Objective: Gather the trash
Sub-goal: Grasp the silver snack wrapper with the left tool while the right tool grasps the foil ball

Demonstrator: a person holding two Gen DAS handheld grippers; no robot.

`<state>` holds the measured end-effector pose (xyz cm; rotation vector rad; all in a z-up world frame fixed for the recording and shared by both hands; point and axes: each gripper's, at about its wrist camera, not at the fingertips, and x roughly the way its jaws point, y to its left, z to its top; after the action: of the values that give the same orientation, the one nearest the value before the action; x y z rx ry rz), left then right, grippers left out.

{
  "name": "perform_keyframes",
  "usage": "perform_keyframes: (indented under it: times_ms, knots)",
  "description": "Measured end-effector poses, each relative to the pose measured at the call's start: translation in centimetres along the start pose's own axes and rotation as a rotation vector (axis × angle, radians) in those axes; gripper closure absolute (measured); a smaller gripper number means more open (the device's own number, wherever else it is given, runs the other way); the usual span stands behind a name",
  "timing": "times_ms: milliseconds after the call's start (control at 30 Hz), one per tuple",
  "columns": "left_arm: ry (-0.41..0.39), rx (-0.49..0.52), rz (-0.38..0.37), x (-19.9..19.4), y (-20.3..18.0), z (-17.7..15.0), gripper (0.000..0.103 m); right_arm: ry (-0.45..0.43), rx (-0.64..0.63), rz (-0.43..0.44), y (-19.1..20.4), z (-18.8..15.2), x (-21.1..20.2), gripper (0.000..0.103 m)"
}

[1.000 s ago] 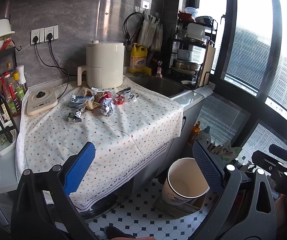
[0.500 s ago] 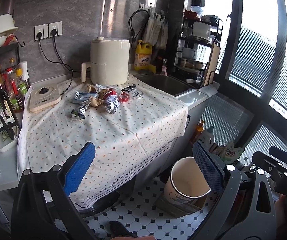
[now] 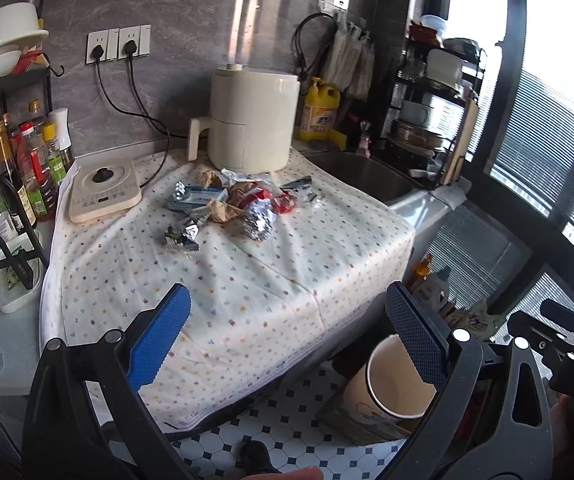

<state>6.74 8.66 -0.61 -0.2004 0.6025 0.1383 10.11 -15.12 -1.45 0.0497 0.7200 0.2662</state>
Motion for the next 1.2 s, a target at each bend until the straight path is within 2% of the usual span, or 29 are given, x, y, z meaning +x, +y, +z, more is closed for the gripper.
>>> perform_keyframes:
  times_ms: [333,500,833,1200]
  knots:
    - [0.001,-0.068,0.034,5.1,5.3,3.8,0.006,0.02,-0.066,0.085,4.6,4.9,6.4,0.008]
    - [0.018,-0.123,0.039,8.1,8.4,5.3,0.009,0.053,-0.103,0.098,6.7,6.9,10.1,0.013]
    - [0.112,-0.169,0.031,15.0,13.7,6.3,0.015,0.115,-0.12,0.118,10.5,9.7,16.7,0.018]
    - [0.24,-0.162,0.03,23.6,16.4,5.6,0.025,0.181,-0.168,0.086,13.2,10.6,22.0,0.022]
